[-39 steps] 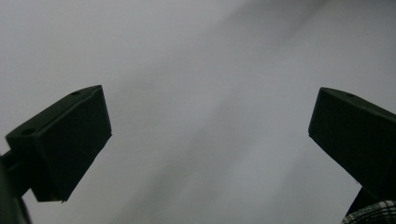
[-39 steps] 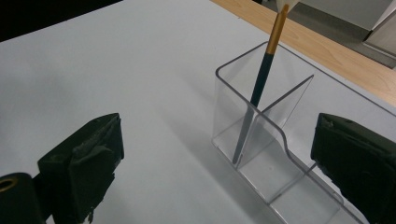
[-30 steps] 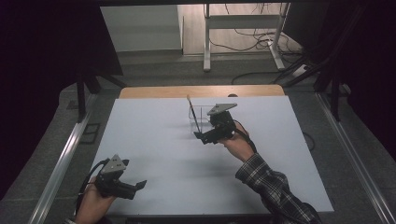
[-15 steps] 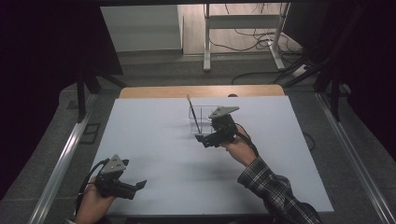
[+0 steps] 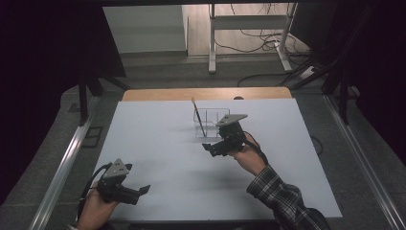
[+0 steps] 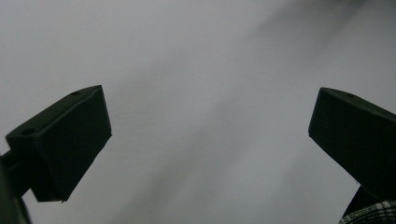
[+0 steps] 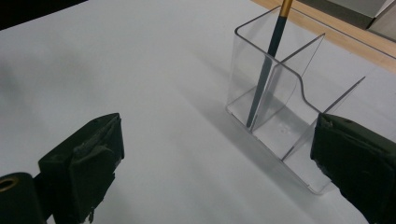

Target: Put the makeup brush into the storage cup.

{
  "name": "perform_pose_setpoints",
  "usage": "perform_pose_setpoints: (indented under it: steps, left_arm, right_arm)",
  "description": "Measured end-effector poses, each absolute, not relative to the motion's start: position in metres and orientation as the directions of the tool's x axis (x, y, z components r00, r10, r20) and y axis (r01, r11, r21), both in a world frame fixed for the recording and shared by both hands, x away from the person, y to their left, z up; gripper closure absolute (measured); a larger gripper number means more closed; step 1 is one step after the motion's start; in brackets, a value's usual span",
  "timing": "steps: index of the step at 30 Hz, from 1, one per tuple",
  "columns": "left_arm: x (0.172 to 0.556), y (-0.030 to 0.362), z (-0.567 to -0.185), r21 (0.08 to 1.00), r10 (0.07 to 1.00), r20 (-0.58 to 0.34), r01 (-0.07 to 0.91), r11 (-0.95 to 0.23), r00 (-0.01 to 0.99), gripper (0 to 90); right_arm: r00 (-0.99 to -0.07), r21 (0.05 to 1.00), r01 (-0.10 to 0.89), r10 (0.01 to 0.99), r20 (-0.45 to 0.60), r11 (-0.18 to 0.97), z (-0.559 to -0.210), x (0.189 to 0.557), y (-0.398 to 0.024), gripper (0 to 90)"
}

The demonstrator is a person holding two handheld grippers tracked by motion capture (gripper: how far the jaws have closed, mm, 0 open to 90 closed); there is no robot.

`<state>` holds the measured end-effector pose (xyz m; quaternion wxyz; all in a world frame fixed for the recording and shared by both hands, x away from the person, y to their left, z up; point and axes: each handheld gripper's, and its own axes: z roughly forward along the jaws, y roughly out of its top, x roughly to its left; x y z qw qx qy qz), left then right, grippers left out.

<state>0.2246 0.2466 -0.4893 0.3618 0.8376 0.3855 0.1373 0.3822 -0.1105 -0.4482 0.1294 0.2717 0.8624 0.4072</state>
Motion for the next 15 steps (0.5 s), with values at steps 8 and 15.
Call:
perform_pose_setpoints:
  steps: [8,15]
  left_arm:
    - [0.2245,0.2478,-0.4885,0.720,0.749,-0.053,0.545,-0.429,0.661,0.0]
    - [0.2241,0.2503,-0.4872,0.742,0.754,-0.075,0.542,-0.396,0.653,0.0]
  right_arm:
    - [-0.820,0.776,0.361,0.572,0.000,0.517,-0.4475,0.3758,-0.1151,2.4]
    - [-0.819,0.776,0.367,0.573,0.007,0.514,-0.4480,0.3712,-0.1197,2.2]
